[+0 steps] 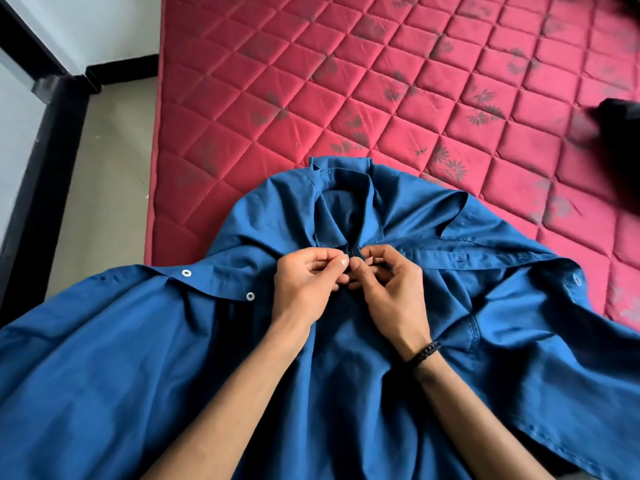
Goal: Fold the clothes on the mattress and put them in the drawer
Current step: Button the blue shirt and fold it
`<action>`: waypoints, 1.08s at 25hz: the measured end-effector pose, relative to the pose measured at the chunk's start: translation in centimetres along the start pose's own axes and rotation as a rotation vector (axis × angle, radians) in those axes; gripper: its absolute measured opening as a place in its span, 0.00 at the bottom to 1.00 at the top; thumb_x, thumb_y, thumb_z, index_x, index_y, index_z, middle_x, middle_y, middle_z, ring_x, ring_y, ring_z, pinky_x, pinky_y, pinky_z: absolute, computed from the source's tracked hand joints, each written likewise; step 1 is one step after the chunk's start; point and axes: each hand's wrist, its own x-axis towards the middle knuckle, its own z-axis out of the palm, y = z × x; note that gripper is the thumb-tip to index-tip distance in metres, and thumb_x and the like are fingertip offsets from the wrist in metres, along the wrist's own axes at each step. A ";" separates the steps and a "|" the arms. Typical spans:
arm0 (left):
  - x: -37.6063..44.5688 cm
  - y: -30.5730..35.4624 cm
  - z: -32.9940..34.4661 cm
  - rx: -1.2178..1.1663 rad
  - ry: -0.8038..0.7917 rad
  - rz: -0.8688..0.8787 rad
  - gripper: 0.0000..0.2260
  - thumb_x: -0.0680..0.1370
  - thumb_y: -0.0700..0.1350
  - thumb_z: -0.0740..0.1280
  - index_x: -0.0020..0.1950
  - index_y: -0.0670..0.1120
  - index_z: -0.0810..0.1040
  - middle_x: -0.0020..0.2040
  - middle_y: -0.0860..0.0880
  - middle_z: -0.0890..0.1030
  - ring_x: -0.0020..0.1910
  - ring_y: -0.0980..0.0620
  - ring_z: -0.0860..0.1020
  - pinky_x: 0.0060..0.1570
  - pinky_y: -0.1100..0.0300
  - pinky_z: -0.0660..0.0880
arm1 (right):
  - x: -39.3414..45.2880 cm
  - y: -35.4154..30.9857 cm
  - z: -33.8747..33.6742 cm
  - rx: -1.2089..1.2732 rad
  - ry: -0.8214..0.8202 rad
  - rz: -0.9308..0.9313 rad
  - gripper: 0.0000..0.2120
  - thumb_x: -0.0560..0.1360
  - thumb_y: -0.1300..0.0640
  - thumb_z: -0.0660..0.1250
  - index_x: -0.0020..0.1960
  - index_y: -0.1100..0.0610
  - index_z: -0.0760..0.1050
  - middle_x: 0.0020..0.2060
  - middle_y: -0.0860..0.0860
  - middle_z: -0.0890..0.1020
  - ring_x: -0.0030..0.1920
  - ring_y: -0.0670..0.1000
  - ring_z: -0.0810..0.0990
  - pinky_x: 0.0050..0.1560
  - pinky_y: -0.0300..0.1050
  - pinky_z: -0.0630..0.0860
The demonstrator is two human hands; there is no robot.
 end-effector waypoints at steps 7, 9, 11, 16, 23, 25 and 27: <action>0.0 0.7 0.0 0.016 -0.018 -0.024 0.03 0.77 0.42 0.75 0.49 0.44 0.85 0.40 0.50 0.86 0.33 0.58 0.83 0.34 0.66 0.75 | 0.0 0.3 0.0 0.036 0.047 0.007 0.03 0.78 0.62 0.74 0.49 0.60 0.80 0.38 0.54 0.84 0.37 0.52 0.86 0.39 0.40 0.81; -0.3 0.4 0.4 0.305 0.131 0.218 0.00 0.75 0.45 0.74 0.44 0.50 0.85 0.39 0.54 0.86 0.37 0.57 0.84 0.40 0.62 0.78 | -0.4 0.8 0.3 -0.063 0.095 -0.064 0.04 0.77 0.60 0.74 0.48 0.56 0.79 0.37 0.53 0.84 0.36 0.51 0.85 0.39 0.40 0.79; -0.8 0.4 0.7 0.427 0.204 0.343 0.01 0.73 0.45 0.74 0.41 0.51 0.85 0.37 0.57 0.85 0.38 0.59 0.84 0.44 0.60 0.80 | -0.7 1.2 0.4 -0.164 0.103 -0.128 0.05 0.77 0.59 0.74 0.47 0.53 0.78 0.37 0.53 0.83 0.36 0.50 0.83 0.39 0.36 0.77; -0.5 0.8 0.5 0.093 0.058 0.083 0.01 0.74 0.39 0.75 0.43 0.45 0.85 0.33 0.47 0.85 0.31 0.52 0.83 0.35 0.59 0.79 | -0.2 1.1 0.0 -0.147 0.068 -0.111 0.07 0.76 0.60 0.76 0.47 0.49 0.82 0.41 0.52 0.86 0.40 0.49 0.86 0.44 0.38 0.81; 0.3 0.9 -0.1 -0.076 -0.080 -0.112 0.02 0.79 0.38 0.73 0.48 0.41 0.84 0.38 0.44 0.85 0.32 0.57 0.80 0.34 0.66 0.78 | 0.5 0.4 -1.2 0.170 -0.113 0.049 0.04 0.80 0.63 0.71 0.52 0.62 0.84 0.40 0.55 0.88 0.38 0.49 0.84 0.41 0.39 0.80; 0.6 1.0 -0.6 -0.106 -0.142 -0.159 0.04 0.79 0.40 0.73 0.51 0.40 0.85 0.41 0.46 0.85 0.34 0.57 0.80 0.36 0.66 0.78 | 0.5 0.2 -1.3 0.208 -0.140 0.053 0.07 0.81 0.61 0.69 0.53 0.64 0.84 0.43 0.57 0.87 0.42 0.51 0.84 0.42 0.40 0.81; 0.7 1.1 -1.1 -0.120 -0.242 -0.188 0.04 0.80 0.41 0.72 0.52 0.41 0.85 0.43 0.48 0.85 0.35 0.59 0.80 0.38 0.66 0.77 | 0.6 0.3 -1.4 0.227 -0.123 0.058 0.08 0.81 0.61 0.69 0.53 0.66 0.84 0.43 0.58 0.87 0.42 0.50 0.84 0.42 0.41 0.81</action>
